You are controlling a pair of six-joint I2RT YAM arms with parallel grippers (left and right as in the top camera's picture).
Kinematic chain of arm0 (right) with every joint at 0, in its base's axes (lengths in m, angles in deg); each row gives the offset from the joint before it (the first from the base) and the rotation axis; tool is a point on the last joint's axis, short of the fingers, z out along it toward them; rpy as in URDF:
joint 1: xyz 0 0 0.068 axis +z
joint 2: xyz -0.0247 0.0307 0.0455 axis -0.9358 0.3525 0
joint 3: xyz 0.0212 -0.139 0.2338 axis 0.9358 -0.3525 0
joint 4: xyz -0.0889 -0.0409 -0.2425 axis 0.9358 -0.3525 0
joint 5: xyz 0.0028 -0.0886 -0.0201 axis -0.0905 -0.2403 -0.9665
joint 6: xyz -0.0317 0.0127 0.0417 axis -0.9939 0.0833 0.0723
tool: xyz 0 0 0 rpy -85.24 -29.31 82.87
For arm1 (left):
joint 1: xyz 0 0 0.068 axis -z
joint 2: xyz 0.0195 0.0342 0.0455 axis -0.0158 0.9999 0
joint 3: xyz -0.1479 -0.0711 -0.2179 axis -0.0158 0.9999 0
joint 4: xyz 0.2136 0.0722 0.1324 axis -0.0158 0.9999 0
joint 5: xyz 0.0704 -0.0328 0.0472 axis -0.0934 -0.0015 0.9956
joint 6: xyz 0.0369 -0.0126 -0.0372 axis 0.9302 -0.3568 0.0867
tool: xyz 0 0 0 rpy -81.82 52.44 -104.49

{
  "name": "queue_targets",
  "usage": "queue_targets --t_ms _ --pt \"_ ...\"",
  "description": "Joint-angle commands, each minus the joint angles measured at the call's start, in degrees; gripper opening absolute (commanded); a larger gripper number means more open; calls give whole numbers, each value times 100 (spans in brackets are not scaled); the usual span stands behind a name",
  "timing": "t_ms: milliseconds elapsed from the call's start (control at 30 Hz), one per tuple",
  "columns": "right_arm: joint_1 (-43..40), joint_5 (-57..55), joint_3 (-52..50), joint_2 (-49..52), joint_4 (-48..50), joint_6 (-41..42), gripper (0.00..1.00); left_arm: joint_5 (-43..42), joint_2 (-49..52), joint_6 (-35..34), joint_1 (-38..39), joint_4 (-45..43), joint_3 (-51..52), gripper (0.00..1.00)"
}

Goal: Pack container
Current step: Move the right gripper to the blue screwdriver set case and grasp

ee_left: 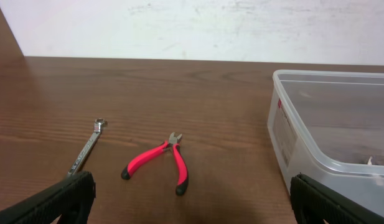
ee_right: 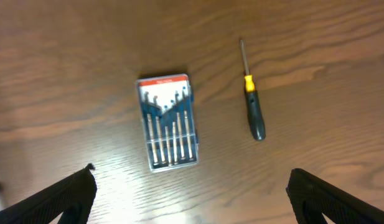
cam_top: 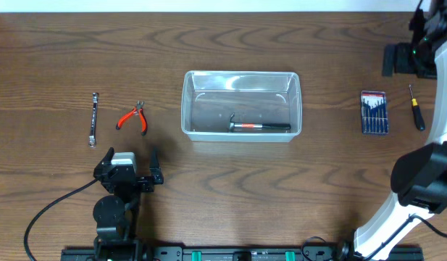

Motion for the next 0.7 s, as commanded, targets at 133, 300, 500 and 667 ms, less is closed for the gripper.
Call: queue_targets --t_ms 133,300,500,667 --pt "-162 258 -916 743 428 -800 99 7 4 -26 -2 -2 83 98" --pt "-155 345 -1639 859 1128 -905 99 4 4 -26 -2 0 83 98" --pt "-162 518 -2258 859 1740 -1023 99 4 4 -26 -2 0 83 98" --pt "-162 765 -2638 872 2214 -1034 99 4 4 -28 -2 0 83 98"
